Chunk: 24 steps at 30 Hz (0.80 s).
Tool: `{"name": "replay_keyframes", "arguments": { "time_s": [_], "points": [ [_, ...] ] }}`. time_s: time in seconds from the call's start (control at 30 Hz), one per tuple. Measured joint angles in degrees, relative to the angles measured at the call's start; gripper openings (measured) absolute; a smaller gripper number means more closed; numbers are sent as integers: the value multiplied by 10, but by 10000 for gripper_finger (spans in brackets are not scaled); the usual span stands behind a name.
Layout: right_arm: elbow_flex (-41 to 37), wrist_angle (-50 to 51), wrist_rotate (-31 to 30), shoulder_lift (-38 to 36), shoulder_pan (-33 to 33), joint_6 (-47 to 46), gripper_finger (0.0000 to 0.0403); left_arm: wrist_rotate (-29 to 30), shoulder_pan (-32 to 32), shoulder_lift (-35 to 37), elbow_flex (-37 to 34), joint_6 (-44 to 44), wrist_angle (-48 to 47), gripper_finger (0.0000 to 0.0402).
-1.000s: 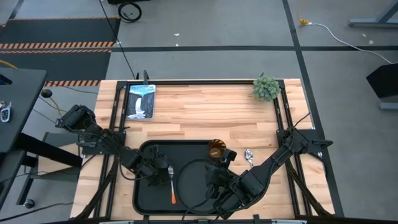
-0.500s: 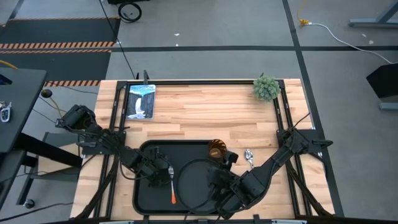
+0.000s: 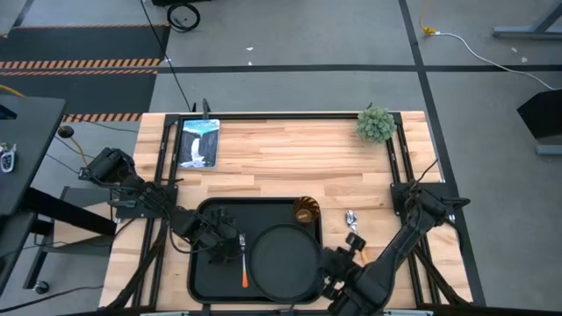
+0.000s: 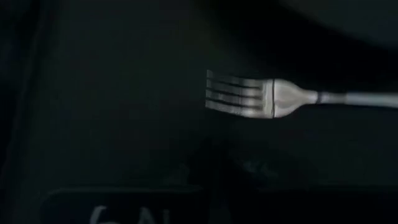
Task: Pick and place plate/cup/fork/spoon on tray
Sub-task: Put the yellow spoon on the left side of the black tray
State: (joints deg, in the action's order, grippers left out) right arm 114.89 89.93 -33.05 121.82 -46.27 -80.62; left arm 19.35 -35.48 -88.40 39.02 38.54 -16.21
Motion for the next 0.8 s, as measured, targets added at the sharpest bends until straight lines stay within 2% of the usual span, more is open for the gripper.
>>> {"name": "replay_keyframes", "arguments": {
  "time_s": [0.2, 0.37, 0.6, 0.8],
  "points": [
    [-144, 1, 73, -8, -11, -126, 50, -8, -14, 23, 3, 5, -8, 38],
    [-250, -9, 134, -65, -12, -196, 39, 11, -20, 67, 33, -21, -58, 38],
    [-426, -165, 158, -192, -12, -232, 28, 20, -19, 96, 43, -17, -60, 38],
    [-530, -215, 208, -245, 4, -263, 55, 30, -18, 94, 43, -7, -60, 39]
  ]
}}
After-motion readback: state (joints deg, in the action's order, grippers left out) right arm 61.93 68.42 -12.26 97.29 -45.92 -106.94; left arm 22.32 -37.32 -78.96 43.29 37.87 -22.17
